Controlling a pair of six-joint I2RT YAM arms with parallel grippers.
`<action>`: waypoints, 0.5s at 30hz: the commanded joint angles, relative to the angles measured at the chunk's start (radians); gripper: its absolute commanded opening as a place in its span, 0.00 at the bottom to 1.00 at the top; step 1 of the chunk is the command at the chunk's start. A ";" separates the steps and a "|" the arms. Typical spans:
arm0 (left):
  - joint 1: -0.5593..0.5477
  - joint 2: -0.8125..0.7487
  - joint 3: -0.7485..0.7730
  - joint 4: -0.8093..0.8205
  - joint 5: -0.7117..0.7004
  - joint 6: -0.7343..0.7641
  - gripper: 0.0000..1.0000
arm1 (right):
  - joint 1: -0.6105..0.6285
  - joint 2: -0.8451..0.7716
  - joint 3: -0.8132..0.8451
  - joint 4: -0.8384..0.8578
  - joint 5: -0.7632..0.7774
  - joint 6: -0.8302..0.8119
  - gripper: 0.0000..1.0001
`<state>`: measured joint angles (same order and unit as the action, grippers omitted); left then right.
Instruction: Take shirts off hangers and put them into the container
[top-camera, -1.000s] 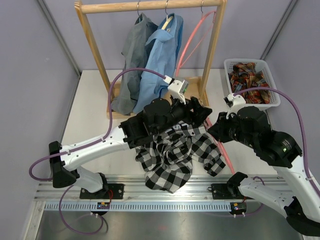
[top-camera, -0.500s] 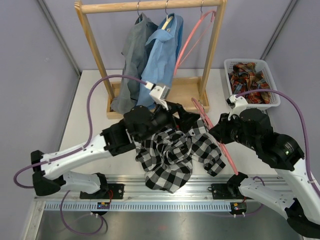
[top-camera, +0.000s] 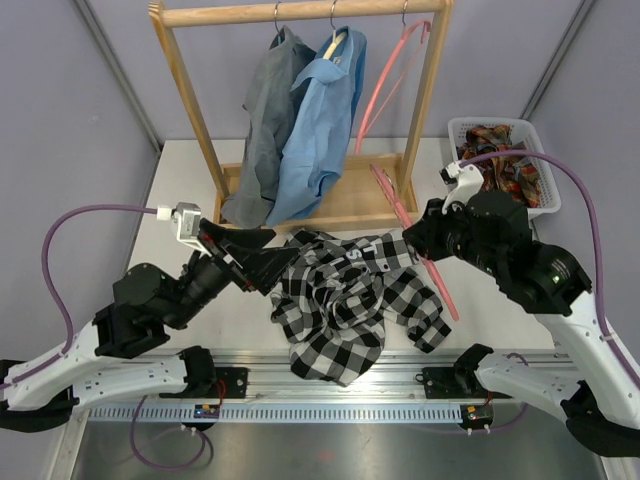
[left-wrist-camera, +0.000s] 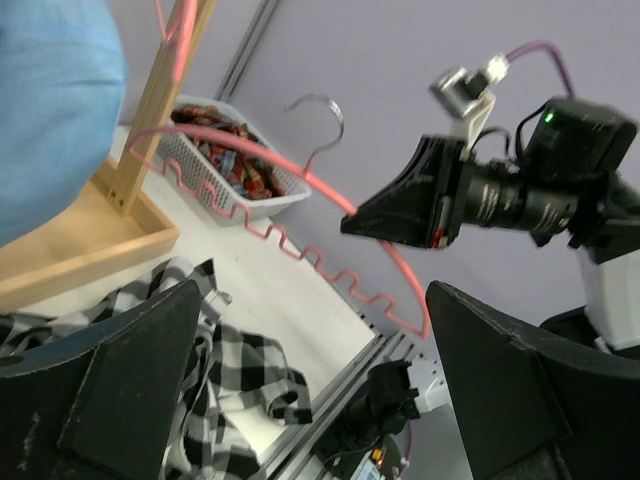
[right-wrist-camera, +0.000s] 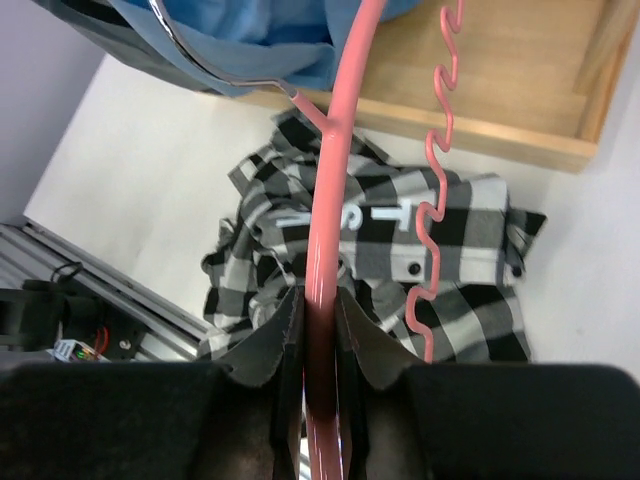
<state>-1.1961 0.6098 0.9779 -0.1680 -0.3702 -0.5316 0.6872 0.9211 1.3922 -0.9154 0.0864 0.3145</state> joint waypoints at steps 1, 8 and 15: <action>-0.005 -0.015 -0.024 -0.068 -0.053 -0.024 0.99 | 0.008 0.027 0.089 0.147 -0.081 -0.023 0.00; -0.007 -0.041 -0.031 -0.093 -0.062 -0.022 0.99 | 0.008 0.022 0.154 0.181 -0.295 -0.017 0.00; -0.007 -0.035 -0.039 -0.100 -0.055 -0.038 0.99 | 0.008 -0.010 0.266 0.138 -0.294 -0.037 0.00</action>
<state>-1.1969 0.5777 0.9451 -0.2939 -0.4015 -0.5560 0.6876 0.9443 1.5829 -0.8356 -0.1787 0.3065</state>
